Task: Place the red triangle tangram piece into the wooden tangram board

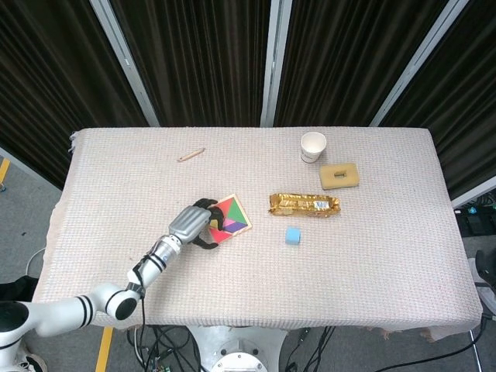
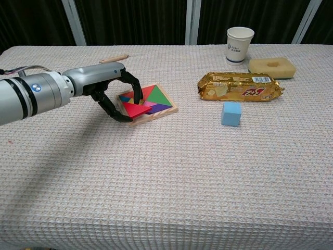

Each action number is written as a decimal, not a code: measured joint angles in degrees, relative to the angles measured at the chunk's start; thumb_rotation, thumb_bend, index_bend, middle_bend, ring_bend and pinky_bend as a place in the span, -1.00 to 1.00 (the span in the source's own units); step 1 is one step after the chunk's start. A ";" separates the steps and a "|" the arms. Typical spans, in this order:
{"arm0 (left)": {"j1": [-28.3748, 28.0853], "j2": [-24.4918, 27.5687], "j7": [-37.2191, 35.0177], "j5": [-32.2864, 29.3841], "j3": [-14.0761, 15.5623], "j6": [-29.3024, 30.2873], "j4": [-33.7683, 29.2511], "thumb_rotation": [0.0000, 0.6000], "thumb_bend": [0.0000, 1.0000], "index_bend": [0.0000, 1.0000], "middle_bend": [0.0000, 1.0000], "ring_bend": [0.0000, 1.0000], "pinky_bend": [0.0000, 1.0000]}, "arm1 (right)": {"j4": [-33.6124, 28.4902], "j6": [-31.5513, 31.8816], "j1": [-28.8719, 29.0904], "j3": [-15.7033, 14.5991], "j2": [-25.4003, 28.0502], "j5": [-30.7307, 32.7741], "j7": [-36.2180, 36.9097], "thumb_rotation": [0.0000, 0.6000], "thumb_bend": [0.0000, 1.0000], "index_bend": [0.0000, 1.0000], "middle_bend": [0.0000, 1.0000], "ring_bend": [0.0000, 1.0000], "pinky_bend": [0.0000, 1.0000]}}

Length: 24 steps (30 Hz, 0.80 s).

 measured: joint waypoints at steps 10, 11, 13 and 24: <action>-0.91 -0.94 -2.35 0.88 0.92 -0.10 2.51 1.00 -0.43 0.04 -0.47 -0.85 -0.81 | -0.25 -0.14 0.14 0.12 0.00 -0.06 -0.40 1.00 -0.33 -1.00 -1.00 -1.00 -1.00; -0.97 -1.09 -2.52 0.97 1.02 -0.07 2.75 1.00 -0.43 0.04 -0.47 -0.85 -0.81 | -0.25 -0.14 0.12 0.13 0.02 -0.02 -0.40 1.00 -0.33 -1.00 -1.00 -1.00 -1.00; -1.04 -1.46 -3.06 1.01 1.12 0.03 3.21 1.00 -0.43 0.04 -0.47 -0.85 -0.81 | -0.24 -0.13 0.07 0.14 0.04 0.05 -0.35 1.00 -0.33 -1.00 -1.00 -1.00 -1.00; -2.02 -3.10 -4.39 0.82 1.40 -0.30 6.08 1.00 -0.43 0.04 -0.47 -0.85 -0.81 | 0.24 -0.32 0.02 0.10 -0.01 0.06 0.04 1.00 -0.33 -1.00 -1.00 -1.00 -1.00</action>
